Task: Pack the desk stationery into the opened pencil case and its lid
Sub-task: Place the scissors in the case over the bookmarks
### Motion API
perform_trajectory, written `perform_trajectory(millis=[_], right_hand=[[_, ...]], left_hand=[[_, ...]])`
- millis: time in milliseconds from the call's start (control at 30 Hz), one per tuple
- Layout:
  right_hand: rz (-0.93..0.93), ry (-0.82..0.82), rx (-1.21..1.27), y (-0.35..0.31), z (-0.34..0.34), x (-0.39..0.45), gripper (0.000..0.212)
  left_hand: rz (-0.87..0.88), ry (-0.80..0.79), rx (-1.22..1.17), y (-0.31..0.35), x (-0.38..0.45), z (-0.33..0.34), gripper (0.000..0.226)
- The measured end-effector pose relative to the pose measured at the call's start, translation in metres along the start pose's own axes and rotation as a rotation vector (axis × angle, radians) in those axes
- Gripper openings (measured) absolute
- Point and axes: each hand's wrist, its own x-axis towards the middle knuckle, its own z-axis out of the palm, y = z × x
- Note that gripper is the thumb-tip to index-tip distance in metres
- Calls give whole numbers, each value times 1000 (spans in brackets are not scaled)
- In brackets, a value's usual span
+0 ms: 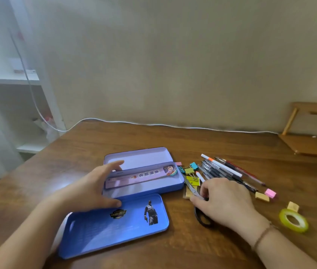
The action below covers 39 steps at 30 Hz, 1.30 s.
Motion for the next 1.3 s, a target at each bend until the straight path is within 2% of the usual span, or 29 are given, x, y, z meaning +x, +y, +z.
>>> perform_trajectory(millis=[100,200,267,333,367,433,533,600,700,767,833,867,900,967,1067,1133,1200,1300], right_hand=[[62,-109,134,5,-2,1,26],[120,-249,469,16,-8,4,24],[134,-290,679,23,-18,2,24],[146,-252,938,23,-24,1,24],[164,-221,1103,18,-25,2,25],[196,-157,1363,1,-24,6,25],[162,-114,1448,-34,-20,17,27],[142,-107,1508,-55,-20,25,31],[26,-84,1507,-80,-26,31,28],[-183,31,1366,-89,-26,36,24],[-393,401,940,-87,-21,46,15],[-481,579,683,-84,-17,52,16],[-568,695,458,-82,-12,59,22],[-678,768,221,-81,0,69,26],[-766,742,294,-86,12,71,18],[-828,634,381,-86,15,70,18],[-794,454,513,-83,16,73,24],[-694,275,551,-72,20,84,34]], left_hand=[[-4,-106,90,11,1,-11,104],[-65,-145,182,26,9,-30,96],[-5,55,187,39,16,-34,84],[146,365,68,52,18,-25,66],[228,465,13,59,17,-17,60],[375,485,-19,75,11,0,59],[585,478,87,85,6,21,62],[606,579,148,81,10,21,54],[576,760,148,70,14,13,27],[470,829,-57,62,13,7,19],[279,832,-484,57,12,-1,17],[183,774,-732,54,13,-6,18],[111,699,-928,50,13,-12,20],[48,547,-1101,38,14,-21,21],[38,291,-1191,25,12,-26,21],[26,163,-1175,21,10,-27,23],[-8,169,-1060,18,11,-28,27],[-74,314,-836,7,14,-27,38]])
